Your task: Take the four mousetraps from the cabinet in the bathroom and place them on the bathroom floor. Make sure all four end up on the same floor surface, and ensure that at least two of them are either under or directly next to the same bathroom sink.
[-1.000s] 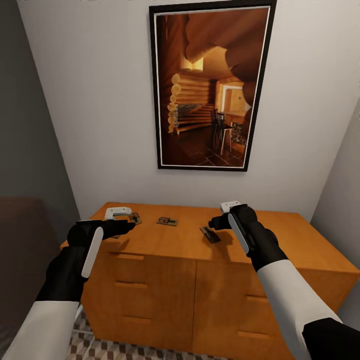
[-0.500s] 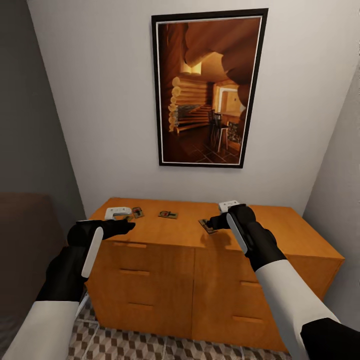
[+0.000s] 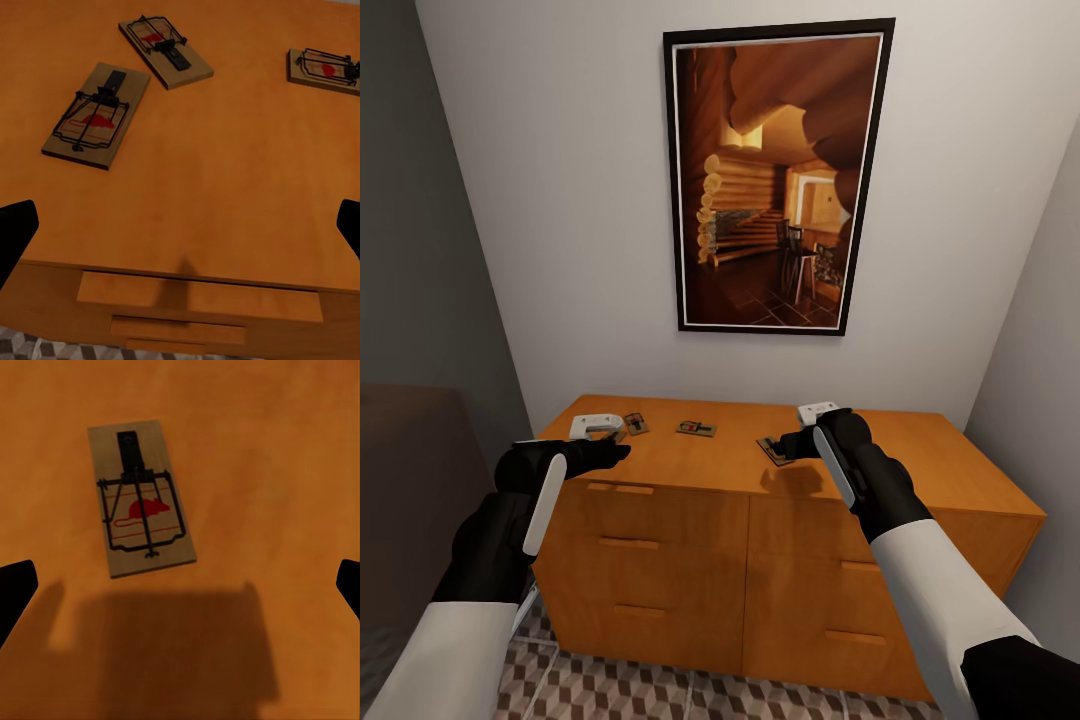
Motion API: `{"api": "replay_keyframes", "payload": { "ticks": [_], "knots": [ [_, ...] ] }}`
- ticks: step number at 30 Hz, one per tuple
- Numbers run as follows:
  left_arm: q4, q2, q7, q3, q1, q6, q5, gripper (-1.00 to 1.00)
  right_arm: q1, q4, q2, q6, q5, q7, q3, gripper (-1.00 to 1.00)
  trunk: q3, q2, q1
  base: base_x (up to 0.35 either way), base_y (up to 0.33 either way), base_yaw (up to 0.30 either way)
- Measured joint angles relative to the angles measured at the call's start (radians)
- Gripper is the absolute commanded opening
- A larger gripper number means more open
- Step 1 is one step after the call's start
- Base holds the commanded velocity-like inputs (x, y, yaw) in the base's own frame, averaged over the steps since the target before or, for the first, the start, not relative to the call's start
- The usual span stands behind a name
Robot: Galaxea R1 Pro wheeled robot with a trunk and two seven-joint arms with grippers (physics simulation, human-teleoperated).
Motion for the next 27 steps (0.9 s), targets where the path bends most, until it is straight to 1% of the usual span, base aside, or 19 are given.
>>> {"api": "replay_keyframes", "payload": {
  "ticks": [8,15,27],
  "knots": [
    [0.000,-0.001,0.000,0.000,0.000,-0.001,0.000,1.00,0.000,0.006,-0.001,0.000,-0.002,0.000,-0.001,1.00,0.000,0.000,0.000,-0.001,0.000,0.000],
    [0.000,-0.001,0.000,-0.001,0.000,-0.001,0.000,1.00,-0.003,0.043,-0.002,0.000,-0.002,0.000,-0.001,1.00,0.000,0.000,0.000,0.000,0.000,0.000],
    [0.000,-0.002,0.000,-0.001,0.000,-0.001,0.000,1.00,-0.055,0.118,0.007,0.000,-0.001,0.000,-0.001,1.00,0.000,0.000,0.000,0.000,0.000,0.000]
  ]
}}
